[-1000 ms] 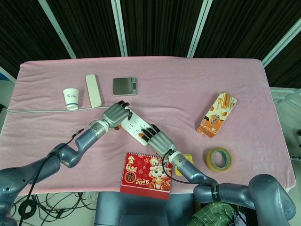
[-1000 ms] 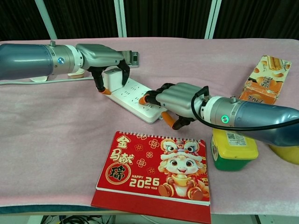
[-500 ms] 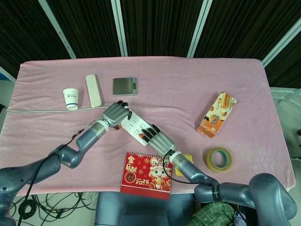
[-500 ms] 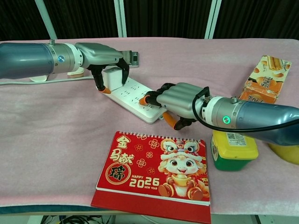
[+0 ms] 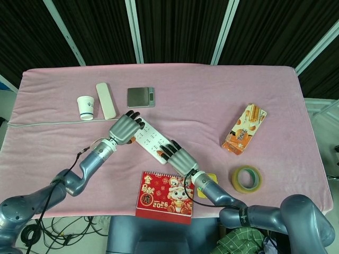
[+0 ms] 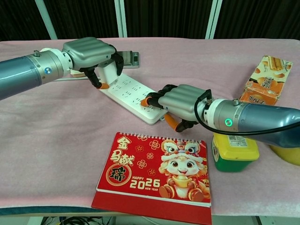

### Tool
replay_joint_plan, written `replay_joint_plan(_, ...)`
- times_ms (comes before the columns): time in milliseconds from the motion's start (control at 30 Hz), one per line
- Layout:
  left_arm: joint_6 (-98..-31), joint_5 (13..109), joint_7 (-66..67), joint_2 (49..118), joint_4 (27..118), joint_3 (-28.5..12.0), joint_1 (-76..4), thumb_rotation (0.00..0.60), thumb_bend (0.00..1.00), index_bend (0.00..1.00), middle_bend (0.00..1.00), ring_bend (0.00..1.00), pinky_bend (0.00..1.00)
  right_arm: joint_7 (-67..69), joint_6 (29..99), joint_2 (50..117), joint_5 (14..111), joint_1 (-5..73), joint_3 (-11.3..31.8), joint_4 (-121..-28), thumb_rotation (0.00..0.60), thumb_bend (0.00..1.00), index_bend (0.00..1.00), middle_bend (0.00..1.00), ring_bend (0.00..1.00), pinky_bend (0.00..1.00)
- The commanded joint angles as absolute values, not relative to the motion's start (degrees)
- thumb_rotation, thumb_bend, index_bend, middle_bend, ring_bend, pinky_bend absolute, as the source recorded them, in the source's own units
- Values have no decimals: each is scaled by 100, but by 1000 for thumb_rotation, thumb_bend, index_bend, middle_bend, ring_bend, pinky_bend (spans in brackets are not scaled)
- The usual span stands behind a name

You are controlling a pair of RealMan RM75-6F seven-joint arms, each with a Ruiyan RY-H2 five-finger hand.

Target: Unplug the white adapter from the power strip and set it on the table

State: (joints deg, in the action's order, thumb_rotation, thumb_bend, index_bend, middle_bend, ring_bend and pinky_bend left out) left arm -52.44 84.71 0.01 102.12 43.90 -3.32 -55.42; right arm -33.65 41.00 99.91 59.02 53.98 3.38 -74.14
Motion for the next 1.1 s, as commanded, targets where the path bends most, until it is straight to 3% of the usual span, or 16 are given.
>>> replay_joint_plan(33, -5499, 8673, -340, 10367, 4108, -205, -5450, 600, 637, 635, 598, 176, 240, -3395, 4089, 9981, 5871, 5411, 329, -7418, 600, 744, 326, 221, 183, 46)
replay_joint_plan(233, -5978, 8848, -891, 10522, 3720, -248, -5431, 600, 636, 635, 597, 176, 245, -3446, 4136, 9960, 5796, 5426, 342, -7456, 600, 743, 327, 220, 184, 46)
replay_joint_plan(433, -6235, 8815, -1179, 10229, 3959, -454, -5479, 600, 624, 614, 591, 168, 233, -3410, 4461, 9975, 5930, 5397, 465, -7511, 600, 707, 276, 155, 164, 46)
replay_joint_plan(600, -5940, 8613, -1350, 9619, 4952, -449, -5313, 600, 597, 575, 564, 142, 177, -3351, 5081, 10037, 6114, 5321, 750, -7545, 600, 673, 185, 114, 114, 46)
replay_joint_plan(767, -5845, 8355, -1433, 8894, 6204, -380, -4956, 600, 559, 564, 545, 134, 159, -3414, 5640, 9865, 6119, 5211, 1051, -7801, 600, 655, 176, 113, 111, 46)
replay_joint_plan(933, -5821, 8218, -1465, 8325, 7070, -83, -4514, 600, 516, 514, 492, 92, 78, -3521, 5893, 9287, 5985, 5018, 1173, -8341, 600, 640, 174, 112, 111, 46)
replay_joint_plan(1100, -6047, 8289, -1491, 8090, 7390, 277, -4043, 600, 499, 488, 458, 72, 74, -3480, 6056, 8617, 5893, 4691, 1071, -8799, 600, 640, 173, 107, 101, 46)
